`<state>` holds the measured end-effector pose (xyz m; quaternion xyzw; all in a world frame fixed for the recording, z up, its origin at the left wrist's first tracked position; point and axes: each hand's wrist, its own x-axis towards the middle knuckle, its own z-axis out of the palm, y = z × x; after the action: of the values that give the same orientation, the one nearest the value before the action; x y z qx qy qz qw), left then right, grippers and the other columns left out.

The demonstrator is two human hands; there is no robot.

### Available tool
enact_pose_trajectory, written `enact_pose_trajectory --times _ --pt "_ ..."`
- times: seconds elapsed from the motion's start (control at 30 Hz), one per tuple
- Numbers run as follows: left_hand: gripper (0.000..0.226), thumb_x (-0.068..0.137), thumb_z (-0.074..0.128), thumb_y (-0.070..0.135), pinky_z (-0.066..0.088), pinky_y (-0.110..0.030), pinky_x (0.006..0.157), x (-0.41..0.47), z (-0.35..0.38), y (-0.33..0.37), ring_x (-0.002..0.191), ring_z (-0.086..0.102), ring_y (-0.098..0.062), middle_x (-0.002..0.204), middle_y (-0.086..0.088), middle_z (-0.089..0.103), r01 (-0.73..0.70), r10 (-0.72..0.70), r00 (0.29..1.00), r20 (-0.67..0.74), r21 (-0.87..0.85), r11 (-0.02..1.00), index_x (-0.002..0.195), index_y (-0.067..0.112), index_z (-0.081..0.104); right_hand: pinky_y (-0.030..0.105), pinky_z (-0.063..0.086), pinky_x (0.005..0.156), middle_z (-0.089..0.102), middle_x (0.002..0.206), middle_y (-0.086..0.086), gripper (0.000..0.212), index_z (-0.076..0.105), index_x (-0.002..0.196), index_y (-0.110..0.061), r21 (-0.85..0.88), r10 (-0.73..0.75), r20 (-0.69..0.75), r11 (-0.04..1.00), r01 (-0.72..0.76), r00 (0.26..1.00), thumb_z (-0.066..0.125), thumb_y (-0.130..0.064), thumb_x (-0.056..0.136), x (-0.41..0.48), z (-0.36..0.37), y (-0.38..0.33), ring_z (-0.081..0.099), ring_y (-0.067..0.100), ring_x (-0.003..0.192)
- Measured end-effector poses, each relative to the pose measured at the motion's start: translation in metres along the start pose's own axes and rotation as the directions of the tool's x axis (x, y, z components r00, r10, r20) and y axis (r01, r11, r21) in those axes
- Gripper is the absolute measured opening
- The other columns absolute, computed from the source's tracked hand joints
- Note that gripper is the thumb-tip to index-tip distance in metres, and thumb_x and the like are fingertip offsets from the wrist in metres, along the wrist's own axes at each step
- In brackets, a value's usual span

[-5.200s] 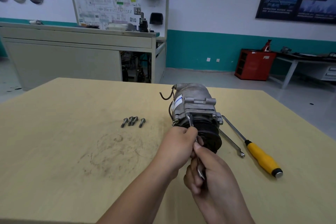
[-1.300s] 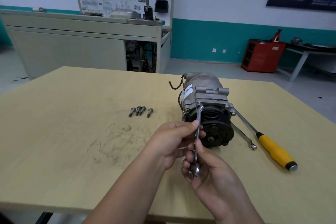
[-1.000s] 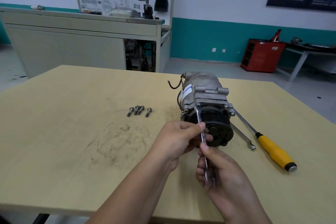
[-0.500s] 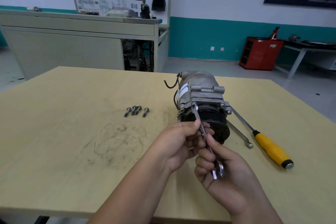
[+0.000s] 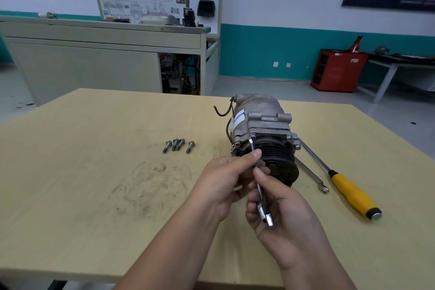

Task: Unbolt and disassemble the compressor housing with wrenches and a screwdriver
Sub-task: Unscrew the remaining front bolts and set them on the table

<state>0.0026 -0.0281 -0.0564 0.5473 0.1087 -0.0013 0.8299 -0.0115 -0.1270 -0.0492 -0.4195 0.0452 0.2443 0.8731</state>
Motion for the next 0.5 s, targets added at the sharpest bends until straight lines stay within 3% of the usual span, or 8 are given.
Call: enact_pose_trajectory --times 0.1,0.23,0.37,0.5 --pt "0.023 0.085 0.063 0.020 0.032 -0.008 0.034 0.000 0.000 0.002 0.031 0.041 -0.004 0.057 -0.003 0.067 0.003 -0.003 1.000 0.001 -0.004 1.000 0.068 0.006 0.068 0.016 0.041 0.035 0.052 0.046 0.005 0.010 0.062 0.061 -0.006 -0.022 -0.031 0.018 0.999 0.032 0.999 0.064 -0.015 0.062 0.001 0.000 0.004 0.051 0.009 0.035" --pt "0.026 0.090 0.057 0.020 0.028 -0.006 0.032 -0.002 -0.002 0.004 0.024 0.034 -0.004 0.037 0.005 0.051 0.025 -0.024 0.998 0.061 -0.008 1.000 0.074 0.002 0.066 0.019 0.047 0.039 0.058 0.052 0.009 0.022 0.072 0.061 -0.005 0.001 -0.015 0.112 1.000 0.015 0.994 0.060 -0.021 0.070 -0.001 -0.005 0.006 0.056 0.013 0.041" --pt "0.024 0.090 0.057 0.019 0.030 -0.007 0.032 -0.003 -0.003 0.005 0.024 0.039 -0.005 0.047 0.000 0.062 0.019 -0.018 0.998 0.054 -0.021 1.000 0.077 0.000 0.064 0.023 0.050 0.043 0.058 0.056 0.011 0.028 0.076 0.070 -0.005 0.033 -0.020 0.210 0.999 0.013 0.977 0.054 -0.021 0.078 -0.001 -0.011 0.008 0.057 0.015 0.046" --pt "0.024 0.092 0.054 0.019 0.030 -0.006 0.031 -0.005 -0.003 0.003 0.025 0.044 -0.004 0.049 0.002 0.063 0.028 -0.028 0.998 0.050 -0.008 1.000 0.078 0.003 0.065 0.023 0.048 0.044 0.055 0.055 0.009 0.027 0.072 0.063 -0.007 0.047 0.000 0.219 0.999 -0.010 0.976 0.055 -0.021 0.077 0.003 -0.015 0.013 0.054 0.015 0.045"
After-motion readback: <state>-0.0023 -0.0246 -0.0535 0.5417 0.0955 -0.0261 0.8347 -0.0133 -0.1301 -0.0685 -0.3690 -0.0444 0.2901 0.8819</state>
